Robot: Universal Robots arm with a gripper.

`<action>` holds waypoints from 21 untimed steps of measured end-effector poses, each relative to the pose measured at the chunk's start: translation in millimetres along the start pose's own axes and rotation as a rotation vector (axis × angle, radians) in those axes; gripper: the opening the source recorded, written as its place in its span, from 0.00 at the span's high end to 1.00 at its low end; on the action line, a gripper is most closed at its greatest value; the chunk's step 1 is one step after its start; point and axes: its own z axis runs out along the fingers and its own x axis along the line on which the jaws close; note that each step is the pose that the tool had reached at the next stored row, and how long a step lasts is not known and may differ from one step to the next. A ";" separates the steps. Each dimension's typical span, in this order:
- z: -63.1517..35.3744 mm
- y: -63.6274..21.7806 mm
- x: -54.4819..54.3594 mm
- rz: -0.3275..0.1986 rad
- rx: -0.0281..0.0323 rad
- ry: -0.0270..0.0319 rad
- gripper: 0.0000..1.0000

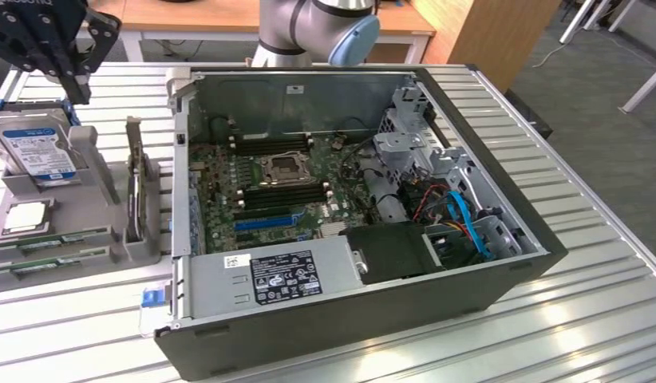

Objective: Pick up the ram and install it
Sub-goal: 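Reach for the ram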

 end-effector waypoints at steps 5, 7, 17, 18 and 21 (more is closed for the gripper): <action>-0.1 -1.0 12.5 0.000 0.0000 0.0003 0.90; -0.1 -1.4 17.7 0.000 0.0000 0.0005 0.90; -0.3 -3.4 44.6 0.000 0.0001 0.0012 0.90; -0.3 -3.6 47.4 0.000 0.0001 0.0013 0.90; -0.3 -4.2 55.4 0.000 0.0001 0.0014 0.90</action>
